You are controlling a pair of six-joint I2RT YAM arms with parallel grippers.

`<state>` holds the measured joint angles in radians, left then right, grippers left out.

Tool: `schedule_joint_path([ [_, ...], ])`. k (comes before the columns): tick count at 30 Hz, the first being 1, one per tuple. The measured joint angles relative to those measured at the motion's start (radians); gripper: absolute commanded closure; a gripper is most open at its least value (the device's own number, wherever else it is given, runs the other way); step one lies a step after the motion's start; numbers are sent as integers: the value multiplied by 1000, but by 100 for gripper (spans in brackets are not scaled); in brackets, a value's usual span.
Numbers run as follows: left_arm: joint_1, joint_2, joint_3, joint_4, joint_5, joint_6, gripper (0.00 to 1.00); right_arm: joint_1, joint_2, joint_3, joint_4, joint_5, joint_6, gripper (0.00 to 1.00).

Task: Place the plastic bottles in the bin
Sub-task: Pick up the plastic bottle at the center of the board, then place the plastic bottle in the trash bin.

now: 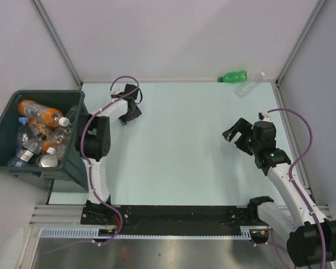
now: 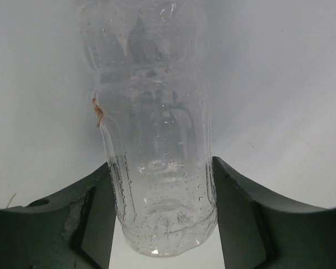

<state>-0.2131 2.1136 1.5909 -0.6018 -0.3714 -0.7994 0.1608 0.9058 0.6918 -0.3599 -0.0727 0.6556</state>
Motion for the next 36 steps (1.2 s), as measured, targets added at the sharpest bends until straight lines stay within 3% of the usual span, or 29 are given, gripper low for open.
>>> schedule_joint_path([
  [2, -2, -3, -5, 3, -5, 2, 58, -2, -1, -7, 2, -5, 3, 0],
  [8, -43, -71, -39, -26, -41, 41, 59, -3, -21, -23, 2, -4, 8, 0],
  [16, -208, -474, -169, -42, -91, 199, 57, -6, -102, -24, -34, 16, 26, 0],
  [22, -235, -739, -193, -95, -102, 314, 49, -8, -166, -24, -55, 26, 34, 0],
  [29, -235, -991, -201, -186, -225, 418, 41, -9, -195, -24, -82, 22, 49, 0],
  [36, -229, -1073, -124, -269, -377, 510, 37, -9, -198, -24, -83, 16, 68, 1],
])
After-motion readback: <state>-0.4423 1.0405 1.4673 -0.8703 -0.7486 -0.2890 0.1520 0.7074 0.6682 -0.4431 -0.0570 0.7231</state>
